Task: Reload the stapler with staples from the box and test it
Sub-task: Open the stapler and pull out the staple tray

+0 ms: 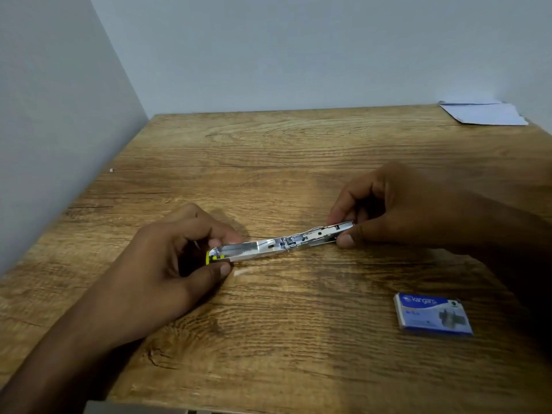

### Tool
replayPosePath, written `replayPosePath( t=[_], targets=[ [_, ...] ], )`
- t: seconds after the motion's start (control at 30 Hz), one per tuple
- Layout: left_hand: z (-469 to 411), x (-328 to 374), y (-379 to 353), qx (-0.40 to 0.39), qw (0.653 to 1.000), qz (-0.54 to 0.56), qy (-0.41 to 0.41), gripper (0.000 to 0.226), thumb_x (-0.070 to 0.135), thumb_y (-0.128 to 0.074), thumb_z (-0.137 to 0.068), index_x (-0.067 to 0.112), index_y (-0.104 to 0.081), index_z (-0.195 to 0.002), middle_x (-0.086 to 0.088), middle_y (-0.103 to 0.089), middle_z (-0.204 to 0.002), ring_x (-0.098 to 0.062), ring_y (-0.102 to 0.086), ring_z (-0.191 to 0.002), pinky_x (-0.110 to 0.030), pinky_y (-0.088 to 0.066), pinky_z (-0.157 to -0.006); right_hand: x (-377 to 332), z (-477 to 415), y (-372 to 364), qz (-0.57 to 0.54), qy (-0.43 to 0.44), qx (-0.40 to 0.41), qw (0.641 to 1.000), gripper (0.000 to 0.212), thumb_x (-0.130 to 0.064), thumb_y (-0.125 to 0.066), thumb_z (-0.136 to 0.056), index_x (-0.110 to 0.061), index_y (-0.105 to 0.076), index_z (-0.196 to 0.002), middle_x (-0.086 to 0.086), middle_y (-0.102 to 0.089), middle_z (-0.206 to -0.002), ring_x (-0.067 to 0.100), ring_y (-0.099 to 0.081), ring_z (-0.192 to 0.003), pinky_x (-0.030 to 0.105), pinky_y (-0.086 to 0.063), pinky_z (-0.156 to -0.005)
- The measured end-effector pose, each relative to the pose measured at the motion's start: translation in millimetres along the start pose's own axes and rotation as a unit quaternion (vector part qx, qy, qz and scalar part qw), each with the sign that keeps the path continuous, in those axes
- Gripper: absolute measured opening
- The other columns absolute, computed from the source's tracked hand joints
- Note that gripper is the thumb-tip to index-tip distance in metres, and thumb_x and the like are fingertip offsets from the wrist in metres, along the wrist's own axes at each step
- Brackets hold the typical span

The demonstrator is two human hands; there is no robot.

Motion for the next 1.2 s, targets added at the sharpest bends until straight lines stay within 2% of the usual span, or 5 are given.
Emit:
replayPosePath(
  t=[0.17,0.37,0.63,1.0,1.2],
  targets=[
    [0,2,0,-0.036,0.999,-0.002,0.003,0.028,0.024,-0.077,-0.079,0.035,-0.075,-0.104,0.003,-0.066,-0.096,-0.018,-0.066,-0.089,-0.025,-0.051,-0.075,1,-1,0,0.006,0.011,-0.016,1.000,0.023,-0.037,-0.088,-0.067,-0.040,-0.078,-0.087,-0.011,-0.075,-0.082,0.001,-0.065,-0.066,0.017,-0.051,-0.057],
    [-24,34,-2,-0.086,0.994,-0.048,-0.049,0.032,0.050,-0.074,-0.082,0.039,-0.068,-0.111,0.015,-0.066,-0.106,-0.013,-0.065,-0.102,-0.022,-0.051,-0.080,3,-4,2,-0.003,0.029,-0.033,0.999,0.029,-0.047,-0.084,-0.059,-0.039,-0.079,-0.087,-0.013,-0.074,-0.078,-0.004,-0.061,-0.060,0.011,-0.046,-0.054],
    [-89,61,-46,-0.189,0.970,-0.108,-0.110,0.033,0.020,-0.070,-0.093,0.027,-0.065,-0.124,0.013,-0.064,-0.099,-0.004,-0.061,-0.084,-0.017,-0.050,-0.068,8,-4,7,0.035,0.040,0.028,0.998,0.020,-0.042,-0.087,-0.066,-0.043,-0.076,-0.083,-0.015,-0.074,-0.077,0.003,-0.066,-0.065,0.010,-0.049,-0.056],
    [-112,35,-61,-0.158,0.962,-0.139,-0.172,0.030,0.031,-0.059,-0.098,0.034,-0.065,-0.126,0.012,-0.057,-0.097,-0.001,-0.055,-0.082,-0.031,-0.051,-0.071,20,-10,10,0.095,0.027,0.154,0.983,0.017,-0.037,-0.087,-0.071,-0.035,-0.077,-0.085,-0.020,-0.072,-0.080,-0.005,-0.063,-0.066,0.008,-0.045,-0.056],
    [-114,35,-64,-0.164,0.960,-0.145,-0.172,0.027,0.027,-0.057,-0.097,0.030,-0.060,-0.124,0.005,-0.057,-0.098,-0.011,-0.056,-0.083,-0.038,-0.051,-0.072,18,-8,5,0.113,0.038,0.183,0.976,0.022,-0.041,-0.081,-0.072,-0.032,-0.077,-0.091,-0.010,-0.068,-0.078,0.004,-0.060,-0.073,0.025,-0.046,-0.064]
  ],
)
Point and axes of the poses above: each hand's wrist, its own z-axis away from the middle knuckle, its own y-axis out of the back of the hand, x = y × z, the point moved 3 cm from there along -z, towards the middle knuckle
